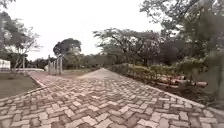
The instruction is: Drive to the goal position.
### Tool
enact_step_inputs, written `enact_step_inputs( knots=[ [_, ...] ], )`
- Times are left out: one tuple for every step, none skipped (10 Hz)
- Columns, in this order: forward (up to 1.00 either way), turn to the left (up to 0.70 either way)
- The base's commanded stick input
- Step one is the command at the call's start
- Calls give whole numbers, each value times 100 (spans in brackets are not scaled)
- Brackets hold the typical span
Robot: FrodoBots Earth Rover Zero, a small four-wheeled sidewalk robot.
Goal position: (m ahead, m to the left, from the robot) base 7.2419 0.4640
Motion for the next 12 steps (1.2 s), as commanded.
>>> enact_step_inputs(
  knots=[
    [70,0],
    [70,0],
    [70,0],
    [70,0],
    [70,0],
    [70,0],
    [70,0],
    [70,0],
    [70,0],
    [70,0],
    [70,0],
    [70,0]
  ],
)
